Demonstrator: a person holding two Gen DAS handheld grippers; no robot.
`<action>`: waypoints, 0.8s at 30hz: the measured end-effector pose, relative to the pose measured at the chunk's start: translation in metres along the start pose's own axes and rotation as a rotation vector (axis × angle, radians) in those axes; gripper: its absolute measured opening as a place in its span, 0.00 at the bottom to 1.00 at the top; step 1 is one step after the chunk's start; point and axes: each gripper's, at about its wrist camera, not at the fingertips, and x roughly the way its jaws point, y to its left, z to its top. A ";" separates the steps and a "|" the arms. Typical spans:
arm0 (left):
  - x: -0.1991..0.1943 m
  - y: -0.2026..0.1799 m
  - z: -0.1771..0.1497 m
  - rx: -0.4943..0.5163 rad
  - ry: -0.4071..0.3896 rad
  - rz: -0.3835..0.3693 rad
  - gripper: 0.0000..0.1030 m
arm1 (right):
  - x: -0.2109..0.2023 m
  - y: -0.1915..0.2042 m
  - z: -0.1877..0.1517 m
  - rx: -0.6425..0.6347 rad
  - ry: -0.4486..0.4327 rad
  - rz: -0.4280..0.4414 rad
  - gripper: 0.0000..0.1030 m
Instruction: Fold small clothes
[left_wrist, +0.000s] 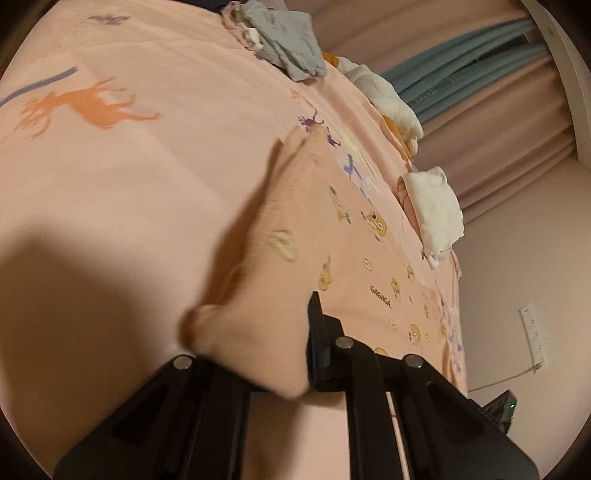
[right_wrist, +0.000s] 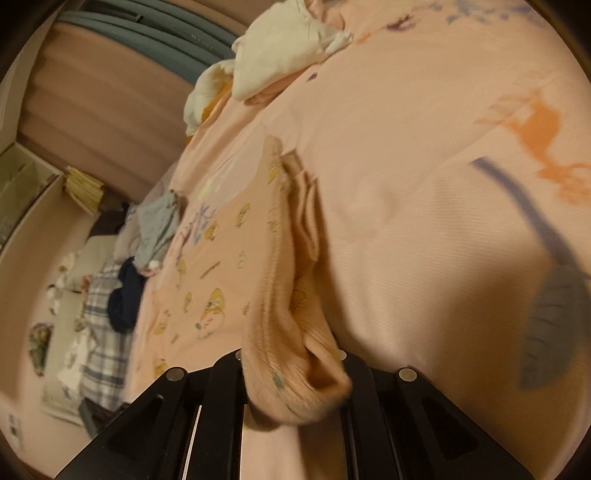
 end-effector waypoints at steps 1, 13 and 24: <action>-0.002 0.003 0.001 -0.006 0.000 -0.007 0.11 | -0.001 -0.002 0.000 0.006 -0.006 0.000 0.06; -0.022 0.024 0.006 -0.033 -0.015 -0.059 0.10 | -0.013 -0.025 -0.003 0.120 -0.023 0.057 0.06; -0.021 0.023 0.003 -0.013 -0.040 -0.041 0.10 | -0.008 -0.021 -0.005 0.067 -0.041 0.028 0.06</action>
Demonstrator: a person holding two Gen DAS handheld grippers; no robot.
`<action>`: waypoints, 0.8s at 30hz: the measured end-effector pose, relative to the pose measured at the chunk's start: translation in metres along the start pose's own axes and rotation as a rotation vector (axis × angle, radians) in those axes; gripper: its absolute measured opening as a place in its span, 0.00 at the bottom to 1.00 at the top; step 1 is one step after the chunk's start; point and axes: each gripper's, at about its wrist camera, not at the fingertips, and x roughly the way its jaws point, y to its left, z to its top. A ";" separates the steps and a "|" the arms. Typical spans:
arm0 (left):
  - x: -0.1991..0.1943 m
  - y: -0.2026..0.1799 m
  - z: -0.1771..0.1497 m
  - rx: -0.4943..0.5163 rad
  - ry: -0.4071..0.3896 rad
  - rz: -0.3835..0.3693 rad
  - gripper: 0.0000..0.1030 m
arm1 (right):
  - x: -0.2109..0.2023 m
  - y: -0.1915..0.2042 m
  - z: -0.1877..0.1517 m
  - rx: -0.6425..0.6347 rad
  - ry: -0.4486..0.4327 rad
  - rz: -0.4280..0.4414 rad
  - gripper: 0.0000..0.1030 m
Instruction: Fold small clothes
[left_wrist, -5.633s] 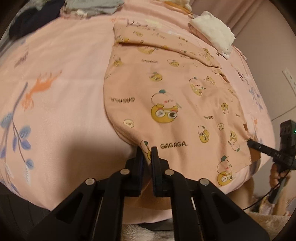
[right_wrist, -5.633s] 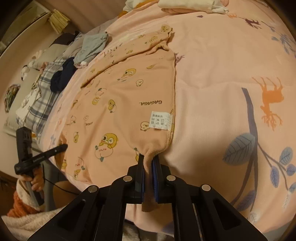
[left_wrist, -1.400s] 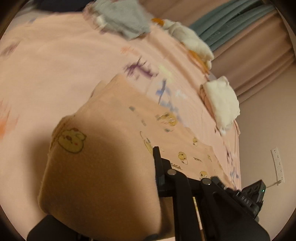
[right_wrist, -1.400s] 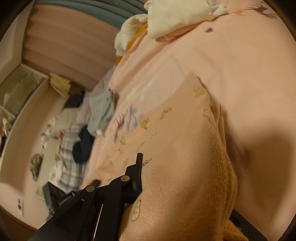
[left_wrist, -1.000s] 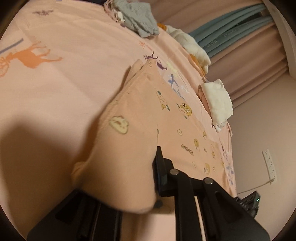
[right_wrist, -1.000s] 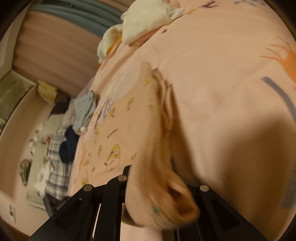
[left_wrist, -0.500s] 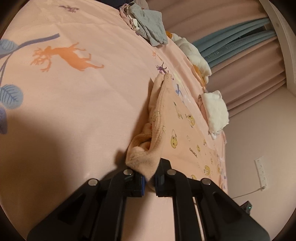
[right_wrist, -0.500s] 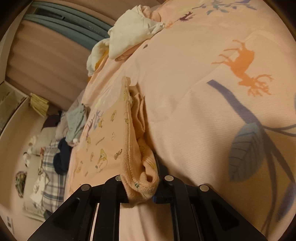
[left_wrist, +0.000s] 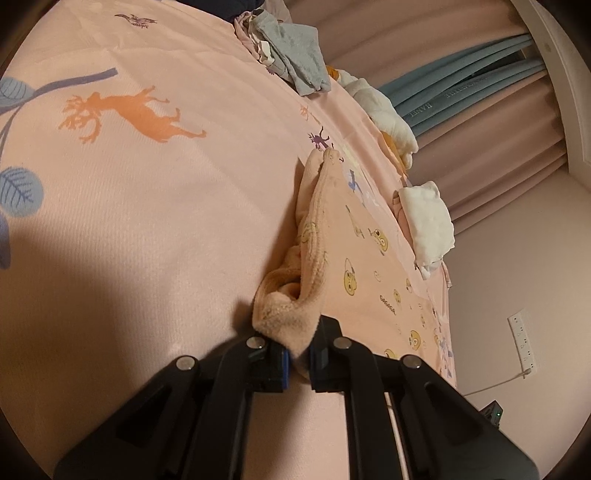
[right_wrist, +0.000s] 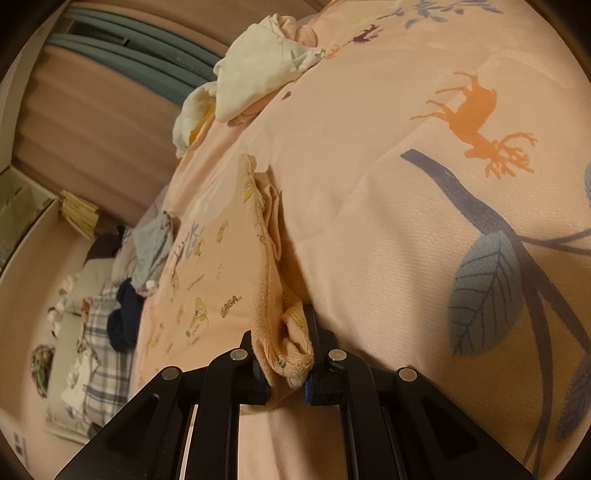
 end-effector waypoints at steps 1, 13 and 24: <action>0.000 0.000 0.000 0.005 -0.002 0.003 0.10 | 0.000 -0.001 0.000 0.001 -0.001 0.002 0.06; 0.000 -0.001 -0.001 0.012 -0.006 0.009 0.10 | 0.000 0.002 -0.002 -0.013 -0.010 -0.013 0.06; 0.001 0.001 0.000 -0.010 -0.001 -0.002 0.11 | -0.024 0.029 0.003 -0.074 -0.017 -0.127 0.21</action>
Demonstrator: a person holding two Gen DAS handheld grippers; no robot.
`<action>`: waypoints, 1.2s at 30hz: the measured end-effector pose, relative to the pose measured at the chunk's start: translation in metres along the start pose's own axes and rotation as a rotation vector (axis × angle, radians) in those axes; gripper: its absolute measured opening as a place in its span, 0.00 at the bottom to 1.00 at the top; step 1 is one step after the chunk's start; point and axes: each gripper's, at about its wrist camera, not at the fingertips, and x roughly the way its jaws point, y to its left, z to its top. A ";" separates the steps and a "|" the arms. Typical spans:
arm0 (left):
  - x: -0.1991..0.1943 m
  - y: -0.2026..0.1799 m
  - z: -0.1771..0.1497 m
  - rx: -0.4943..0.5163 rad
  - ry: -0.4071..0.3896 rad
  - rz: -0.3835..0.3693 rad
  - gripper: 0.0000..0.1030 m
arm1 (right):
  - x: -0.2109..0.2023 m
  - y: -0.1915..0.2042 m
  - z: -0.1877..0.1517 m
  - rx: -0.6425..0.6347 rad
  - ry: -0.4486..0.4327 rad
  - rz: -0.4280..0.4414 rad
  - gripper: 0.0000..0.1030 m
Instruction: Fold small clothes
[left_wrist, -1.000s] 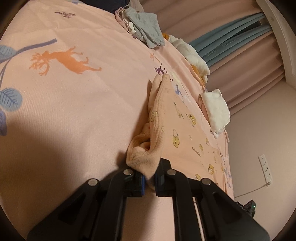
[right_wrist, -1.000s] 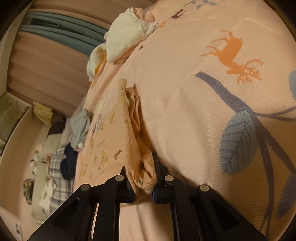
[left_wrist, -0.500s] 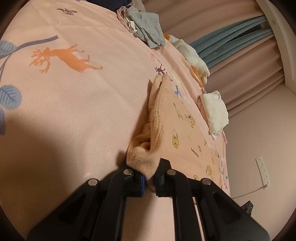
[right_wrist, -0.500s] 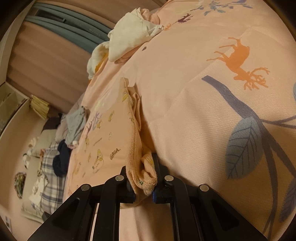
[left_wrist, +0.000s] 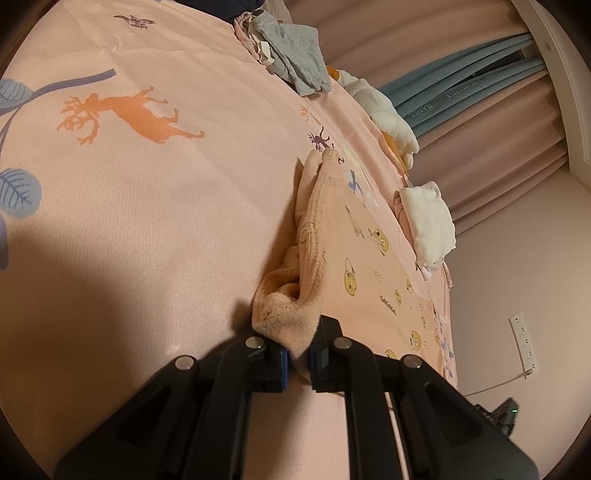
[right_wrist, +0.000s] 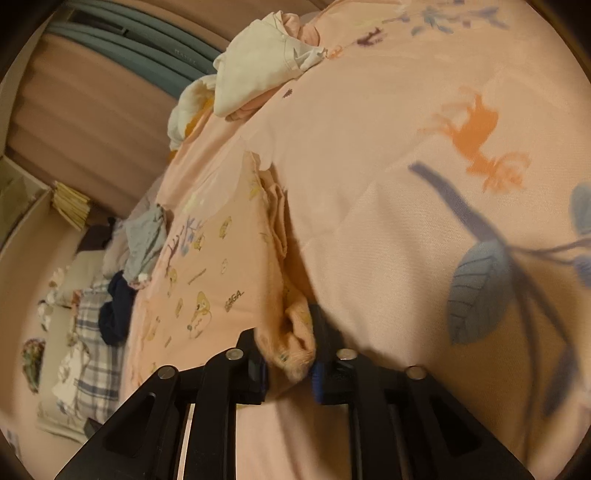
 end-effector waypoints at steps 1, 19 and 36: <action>0.000 0.000 0.000 -0.007 0.002 -0.005 0.11 | -0.009 0.008 0.001 -0.044 -0.029 -0.044 0.21; 0.012 -0.039 0.009 0.033 0.011 -0.079 0.71 | 0.060 0.150 0.000 -0.541 0.029 -0.094 0.21; 0.040 -0.073 0.008 0.087 0.004 0.202 0.49 | 0.083 0.163 -0.028 -0.650 0.088 -0.042 0.45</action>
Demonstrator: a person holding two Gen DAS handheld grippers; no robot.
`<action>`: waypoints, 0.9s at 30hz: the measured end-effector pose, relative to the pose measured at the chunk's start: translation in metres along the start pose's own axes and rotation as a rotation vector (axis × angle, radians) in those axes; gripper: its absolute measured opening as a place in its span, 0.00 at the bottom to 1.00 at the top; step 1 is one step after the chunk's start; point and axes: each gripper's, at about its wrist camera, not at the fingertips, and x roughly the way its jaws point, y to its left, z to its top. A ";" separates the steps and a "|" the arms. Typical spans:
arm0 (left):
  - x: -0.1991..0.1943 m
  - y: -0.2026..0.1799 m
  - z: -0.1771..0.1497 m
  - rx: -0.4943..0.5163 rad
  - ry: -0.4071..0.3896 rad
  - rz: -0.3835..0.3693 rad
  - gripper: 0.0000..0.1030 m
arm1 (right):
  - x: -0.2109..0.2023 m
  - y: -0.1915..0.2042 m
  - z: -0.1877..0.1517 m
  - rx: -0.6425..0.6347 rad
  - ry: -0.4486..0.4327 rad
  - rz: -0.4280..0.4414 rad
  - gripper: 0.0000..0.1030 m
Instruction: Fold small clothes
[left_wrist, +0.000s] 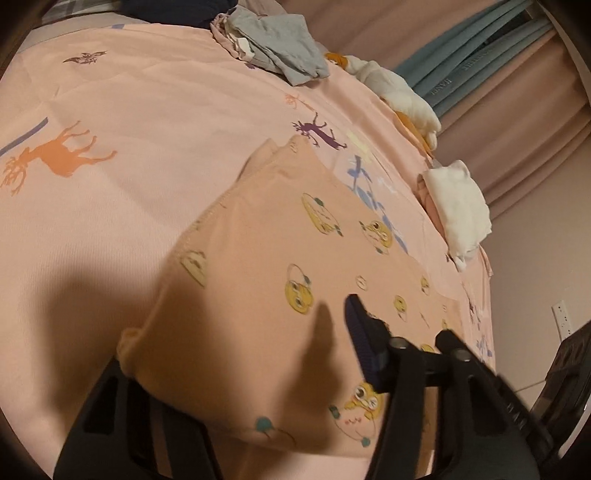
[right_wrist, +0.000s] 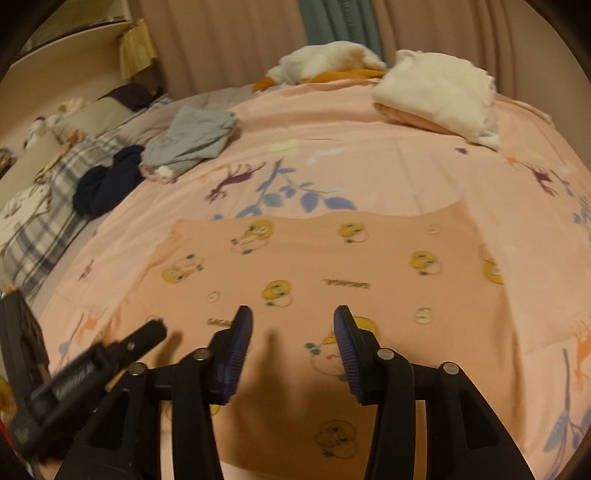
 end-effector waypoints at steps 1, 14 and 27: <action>0.001 -0.001 0.001 0.001 -0.006 0.016 0.42 | 0.005 0.002 -0.002 -0.014 0.010 -0.001 0.45; 0.007 -0.016 0.002 0.132 -0.064 0.097 0.22 | 0.035 -0.025 -0.014 0.065 0.099 0.170 0.04; 0.013 -0.142 -0.046 0.534 -0.024 -0.143 0.18 | -0.037 -0.129 -0.012 0.424 -0.058 0.401 0.13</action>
